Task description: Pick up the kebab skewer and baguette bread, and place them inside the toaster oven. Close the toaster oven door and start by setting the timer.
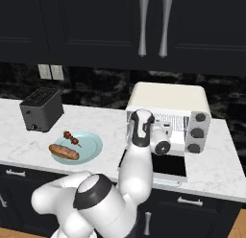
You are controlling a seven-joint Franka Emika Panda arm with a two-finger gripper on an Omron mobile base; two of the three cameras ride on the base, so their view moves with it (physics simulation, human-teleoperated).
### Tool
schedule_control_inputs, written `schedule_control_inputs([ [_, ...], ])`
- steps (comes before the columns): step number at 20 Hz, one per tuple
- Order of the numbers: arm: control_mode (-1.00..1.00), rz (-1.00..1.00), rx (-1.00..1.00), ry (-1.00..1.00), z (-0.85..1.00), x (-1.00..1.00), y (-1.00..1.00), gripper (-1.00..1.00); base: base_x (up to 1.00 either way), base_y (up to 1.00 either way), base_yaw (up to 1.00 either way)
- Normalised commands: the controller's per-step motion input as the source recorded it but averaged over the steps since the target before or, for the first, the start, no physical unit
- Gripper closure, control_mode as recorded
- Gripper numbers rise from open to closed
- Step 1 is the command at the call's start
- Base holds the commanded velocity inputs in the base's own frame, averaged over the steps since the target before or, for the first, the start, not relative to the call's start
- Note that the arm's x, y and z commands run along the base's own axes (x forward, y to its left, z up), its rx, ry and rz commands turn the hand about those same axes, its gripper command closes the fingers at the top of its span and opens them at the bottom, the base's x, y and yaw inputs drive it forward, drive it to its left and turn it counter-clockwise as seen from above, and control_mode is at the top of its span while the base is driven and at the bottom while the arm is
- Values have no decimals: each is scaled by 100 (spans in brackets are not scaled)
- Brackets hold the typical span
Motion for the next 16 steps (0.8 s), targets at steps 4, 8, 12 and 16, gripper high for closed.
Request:
schedule_control_inputs([
  [4,-100,0,1,0,-39,34,-13,-100,0,0,0],
  [8,-100,0,0,0,-32,25,-17,-100,0,0,0],
  [12,-100,0,0,3,-44,3,-26,-100,0,0,0],
  [16,-100,0,0,17,-58,-27,-22,-100,0,0,0],
])
